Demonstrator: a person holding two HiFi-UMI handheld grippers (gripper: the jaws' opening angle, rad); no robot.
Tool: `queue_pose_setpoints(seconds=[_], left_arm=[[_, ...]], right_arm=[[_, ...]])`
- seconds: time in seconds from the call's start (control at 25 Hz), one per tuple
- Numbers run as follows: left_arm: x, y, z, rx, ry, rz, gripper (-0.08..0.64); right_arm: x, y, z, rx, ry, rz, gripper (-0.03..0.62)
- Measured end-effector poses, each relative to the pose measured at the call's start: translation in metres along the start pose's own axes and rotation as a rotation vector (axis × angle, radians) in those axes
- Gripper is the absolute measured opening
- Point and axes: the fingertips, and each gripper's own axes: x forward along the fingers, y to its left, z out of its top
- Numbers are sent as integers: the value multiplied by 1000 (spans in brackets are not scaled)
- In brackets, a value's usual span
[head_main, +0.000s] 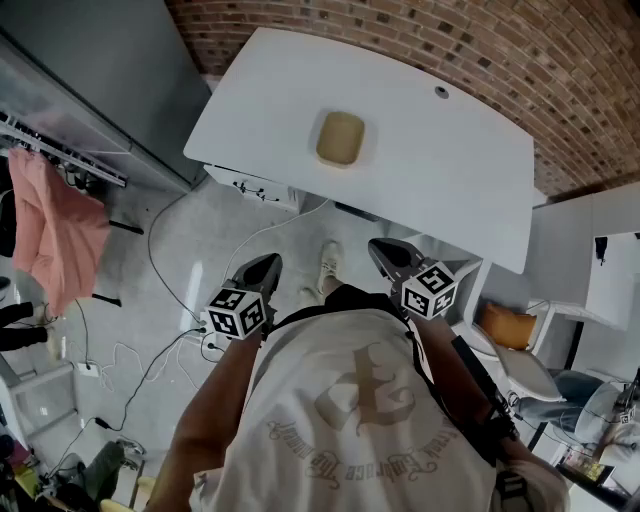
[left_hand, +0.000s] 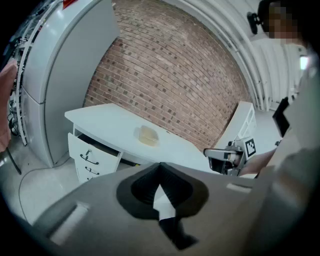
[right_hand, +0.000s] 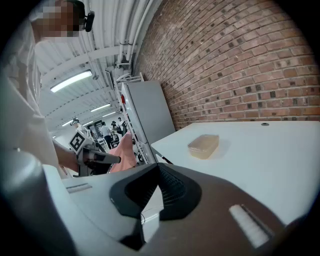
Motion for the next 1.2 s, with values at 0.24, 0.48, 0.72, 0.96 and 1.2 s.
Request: queue_pose_setpoints(seconds=[0.24,0.48,0.72,0.96,1.2], left_arm=[[-15,-3,1,25,-24,-10,3],[-11,-9,11,33,-55,-42,3],[-3,-16,14,42,-54,-61,3],[-6,-21,13,54,-54,-66,3],[-10,-24,10,59,-60,-59,3]], right_arm=[[-9,12,-2,-17,0,-17,8],[-8,16,13,-50,-14,-20,8],[-16,11,22,-43,-48,-38,8],[-23,11,19,-42,-50,-55,8],[-25,9,19,-43,-51,-55,8]])
